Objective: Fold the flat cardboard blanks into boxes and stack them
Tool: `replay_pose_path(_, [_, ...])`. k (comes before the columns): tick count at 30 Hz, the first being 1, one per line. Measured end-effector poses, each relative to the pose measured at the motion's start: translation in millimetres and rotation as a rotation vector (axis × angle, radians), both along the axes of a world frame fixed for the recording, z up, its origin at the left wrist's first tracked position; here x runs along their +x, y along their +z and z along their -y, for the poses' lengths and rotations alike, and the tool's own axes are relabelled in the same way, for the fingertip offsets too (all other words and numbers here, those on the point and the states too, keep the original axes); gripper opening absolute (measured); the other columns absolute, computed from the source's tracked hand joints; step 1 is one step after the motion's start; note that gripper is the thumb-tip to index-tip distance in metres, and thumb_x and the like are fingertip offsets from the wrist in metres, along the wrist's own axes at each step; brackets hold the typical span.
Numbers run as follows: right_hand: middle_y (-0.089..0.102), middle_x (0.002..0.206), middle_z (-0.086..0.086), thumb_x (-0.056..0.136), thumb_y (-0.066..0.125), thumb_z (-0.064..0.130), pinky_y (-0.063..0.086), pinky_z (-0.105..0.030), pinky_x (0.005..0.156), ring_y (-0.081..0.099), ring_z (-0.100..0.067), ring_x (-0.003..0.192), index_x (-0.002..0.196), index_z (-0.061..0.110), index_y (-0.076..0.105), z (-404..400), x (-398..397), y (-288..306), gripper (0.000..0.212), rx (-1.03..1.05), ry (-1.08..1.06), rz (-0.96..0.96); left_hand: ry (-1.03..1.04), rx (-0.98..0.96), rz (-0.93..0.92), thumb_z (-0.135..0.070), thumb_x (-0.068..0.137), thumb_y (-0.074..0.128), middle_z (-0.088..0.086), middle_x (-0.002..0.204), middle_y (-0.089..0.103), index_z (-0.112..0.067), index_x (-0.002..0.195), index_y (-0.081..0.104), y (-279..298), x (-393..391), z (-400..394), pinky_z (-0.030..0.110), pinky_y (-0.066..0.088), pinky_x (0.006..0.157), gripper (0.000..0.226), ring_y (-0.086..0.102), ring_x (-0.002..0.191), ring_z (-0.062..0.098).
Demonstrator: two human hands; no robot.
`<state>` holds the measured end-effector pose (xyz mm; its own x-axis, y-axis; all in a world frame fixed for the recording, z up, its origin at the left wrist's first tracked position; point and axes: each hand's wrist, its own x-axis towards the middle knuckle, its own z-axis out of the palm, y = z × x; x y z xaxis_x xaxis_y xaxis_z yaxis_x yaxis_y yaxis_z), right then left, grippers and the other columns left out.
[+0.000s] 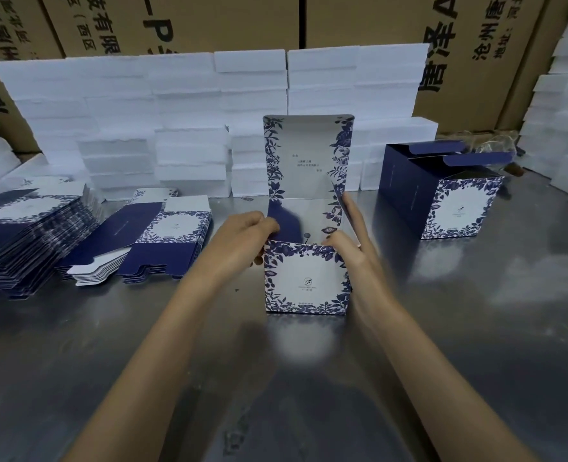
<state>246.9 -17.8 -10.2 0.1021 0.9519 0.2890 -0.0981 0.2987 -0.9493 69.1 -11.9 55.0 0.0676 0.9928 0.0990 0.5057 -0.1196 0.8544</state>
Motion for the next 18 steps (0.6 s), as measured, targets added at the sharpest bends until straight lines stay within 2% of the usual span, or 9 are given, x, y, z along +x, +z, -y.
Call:
replay_pose_path(2, [0.062,0.131,0.031,0.084,0.06,0.026,0.05,-0.03,0.099,0.063,0.001,0.117,0.141,0.059,0.045,-2,1,-1,0.068,-0.006,0.006,-0.011,-0.024,-0.013,-0.127,-0.028,0.1,0.05,0.002,0.062,0.047,-0.016,0.068,0.044,6,-1,-6,0.015,0.037,0.052,0.035,0.044,0.048,0.01])
replay_pose_path(3, [0.061,0.129,0.036,0.083,0.06,0.026,0.05,-0.025,0.096,0.062,0.006,0.114,0.142,0.058,0.044,-2,1,-1,0.069,0.001,0.007,0.0,-0.031,-0.021,-0.191,-0.026,0.1,0.048,0.002,0.062,0.044,-0.016,0.067,0.04,9,-1,-8,0.014,0.035,0.048,0.036,0.041,0.046,0.009])
replay_pose_path(5, [0.058,0.121,0.047,0.083,0.059,0.027,0.047,-0.013,0.087,0.059,0.017,0.108,0.146,0.055,0.04,-2,2,-1,0.072,0.009,0.018,0.026,-0.063,-0.072,-0.294,-0.025,0.101,0.048,0.001,0.059,0.044,-0.016,0.065,0.04,14,-3,-14,0.02,0.038,0.054,0.037,0.042,0.048,0.012])
replay_pose_path(6, [0.057,0.12,0.048,0.083,0.058,0.027,0.048,-0.013,0.087,0.058,0.018,0.109,0.147,0.054,0.04,-3,2,0,0.072,0.001,0.02,0.029,-0.086,-0.107,-0.322,-0.028,0.101,0.049,0.0,0.056,0.045,-0.015,0.065,0.042,19,-5,-17,0.023,0.041,0.057,0.039,0.044,0.048,0.015])
replay_pose_path(9, [0.063,0.13,0.029,0.08,0.059,0.031,0.05,-0.037,0.106,0.063,-0.003,0.119,0.143,0.057,0.043,-2,2,0,0.071,-0.037,0.035,0.009,-0.091,-0.126,-0.403,-0.044,0.102,0.047,0.0,0.057,0.047,-0.012,0.071,0.046,28,-6,-24,0.026,0.044,0.057,0.044,0.048,0.049,0.019])
replay_pose_path(10, [0.066,0.127,0.025,0.079,0.058,0.031,0.048,-0.042,0.109,0.064,-0.009,0.119,0.142,0.058,0.044,-2,2,1,0.07,-0.042,0.04,0.008,-0.073,-0.1,-0.439,-0.044,0.102,0.045,0.001,0.06,0.047,-0.012,0.074,0.045,28,-4,-24,0.027,0.042,0.057,0.044,0.049,0.051,0.019])
replay_pose_path(14, [0.071,0.111,0.027,0.08,0.057,0.031,0.049,-0.037,0.105,0.066,-0.003,0.109,0.142,0.058,0.043,-2,2,0,0.069,-0.046,0.014,0.035,-0.056,-0.05,-0.493,-0.024,0.105,0.042,0.003,0.064,0.04,-0.013,0.069,0.036,22,3,-29,0.026,0.039,0.053,0.038,0.044,0.054,0.019])
replay_pose_path(16, [0.07,0.112,0.025,0.081,0.057,0.032,0.048,-0.039,0.107,0.065,-0.007,0.113,0.142,0.058,0.043,-2,3,1,0.068,-0.055,0.018,0.033,-0.05,-0.131,-0.533,-0.023,0.102,0.045,0.004,0.065,0.045,-0.011,0.069,0.043,31,3,-36,0.026,0.041,0.051,0.036,0.042,0.052,0.019])
replay_pose_path(18, [0.069,0.112,0.029,0.08,0.056,0.033,0.051,-0.031,0.1,0.065,-0.001,0.11,0.143,0.057,0.043,-2,4,1,0.068,-0.053,0.025,0.034,-0.03,-0.168,-0.566,-0.03,0.102,0.046,0.005,0.067,0.051,-0.01,0.072,0.049,39,4,-42,0.027,0.042,0.053,0.036,0.044,0.054,0.02])
